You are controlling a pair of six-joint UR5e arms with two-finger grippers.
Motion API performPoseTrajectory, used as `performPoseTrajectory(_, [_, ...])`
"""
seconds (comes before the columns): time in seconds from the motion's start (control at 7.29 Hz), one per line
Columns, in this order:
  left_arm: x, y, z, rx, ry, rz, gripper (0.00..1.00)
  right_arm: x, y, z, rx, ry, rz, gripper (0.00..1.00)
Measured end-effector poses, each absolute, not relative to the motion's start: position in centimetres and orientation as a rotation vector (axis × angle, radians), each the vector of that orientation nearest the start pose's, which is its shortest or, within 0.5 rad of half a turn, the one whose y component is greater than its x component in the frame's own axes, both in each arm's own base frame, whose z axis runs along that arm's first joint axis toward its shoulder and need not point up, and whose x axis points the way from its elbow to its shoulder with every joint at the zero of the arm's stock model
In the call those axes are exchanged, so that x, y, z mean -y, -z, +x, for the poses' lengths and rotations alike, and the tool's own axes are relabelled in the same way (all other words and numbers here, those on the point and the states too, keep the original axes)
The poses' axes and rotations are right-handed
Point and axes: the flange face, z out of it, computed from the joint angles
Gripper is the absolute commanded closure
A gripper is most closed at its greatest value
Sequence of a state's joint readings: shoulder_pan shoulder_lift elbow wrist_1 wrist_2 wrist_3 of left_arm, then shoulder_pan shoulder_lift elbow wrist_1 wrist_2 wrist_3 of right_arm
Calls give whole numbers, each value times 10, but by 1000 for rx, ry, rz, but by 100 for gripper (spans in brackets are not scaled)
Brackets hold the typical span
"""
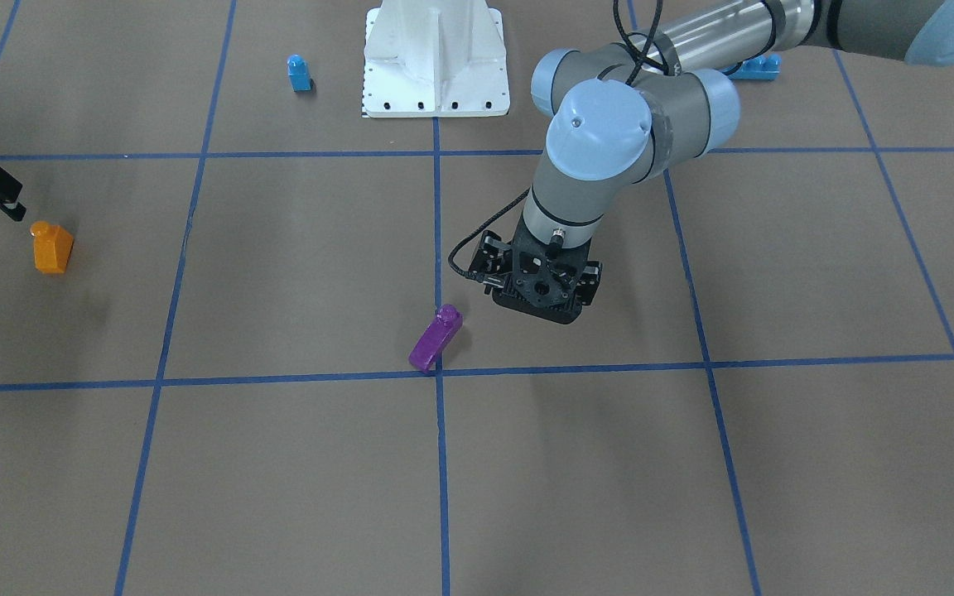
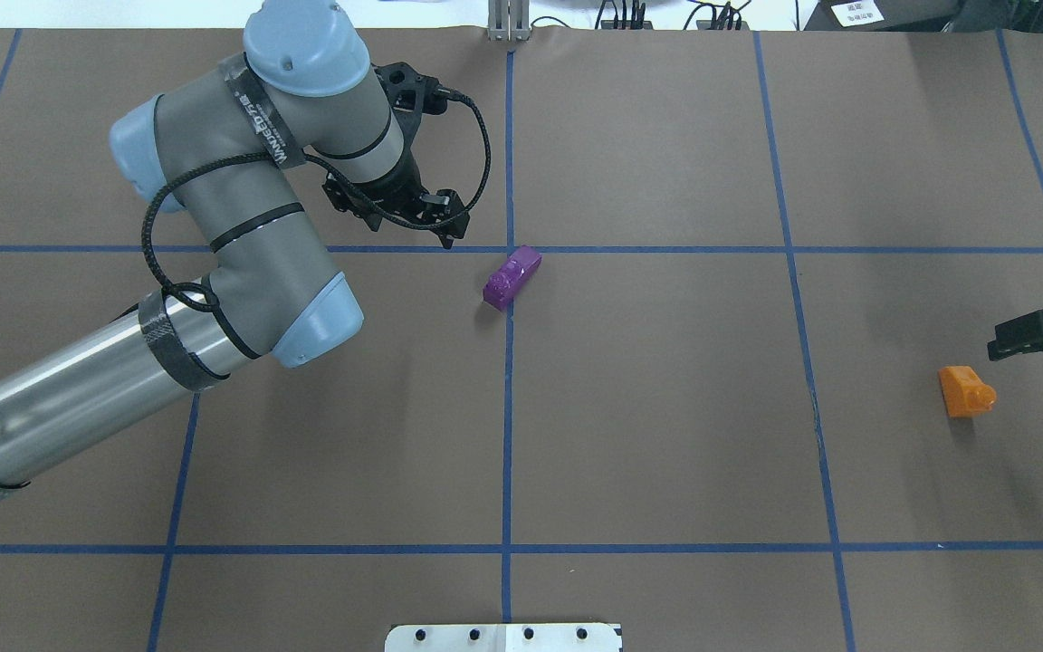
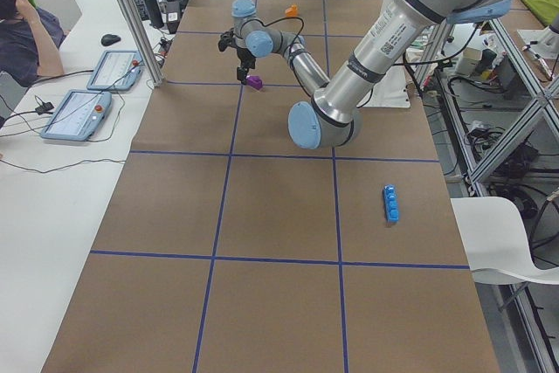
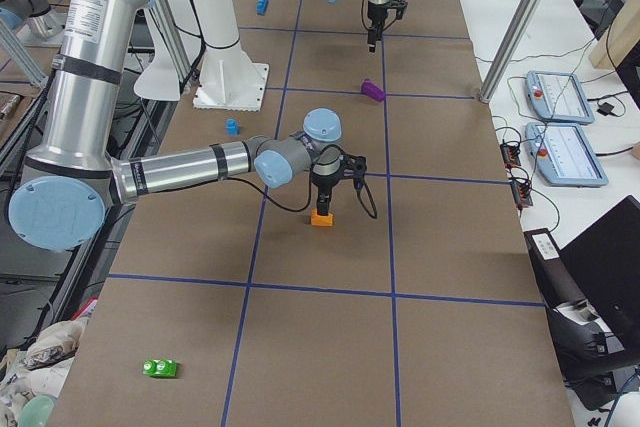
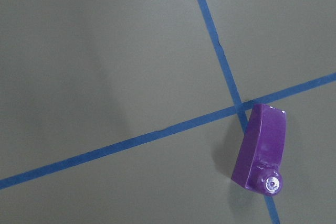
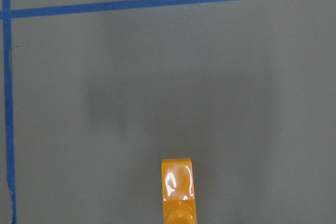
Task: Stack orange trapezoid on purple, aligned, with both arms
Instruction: 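Grasp the orange trapezoid block with the right gripper while the left gripper withdraws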
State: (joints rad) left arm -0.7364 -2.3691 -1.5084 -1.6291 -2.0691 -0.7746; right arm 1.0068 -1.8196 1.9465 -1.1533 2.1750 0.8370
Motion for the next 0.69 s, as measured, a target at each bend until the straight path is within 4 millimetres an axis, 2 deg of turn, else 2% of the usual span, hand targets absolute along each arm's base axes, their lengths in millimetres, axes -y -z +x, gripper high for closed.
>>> performPoseTrajectory(0.41, [551,-200,480,-875,-248,189,0,378,-570,-202,788,-12,11,1])
performPoseTrajectory(0.69, [550,-210,480,-867,-247,183,0,376,-582,-219,776,24,-5,2])
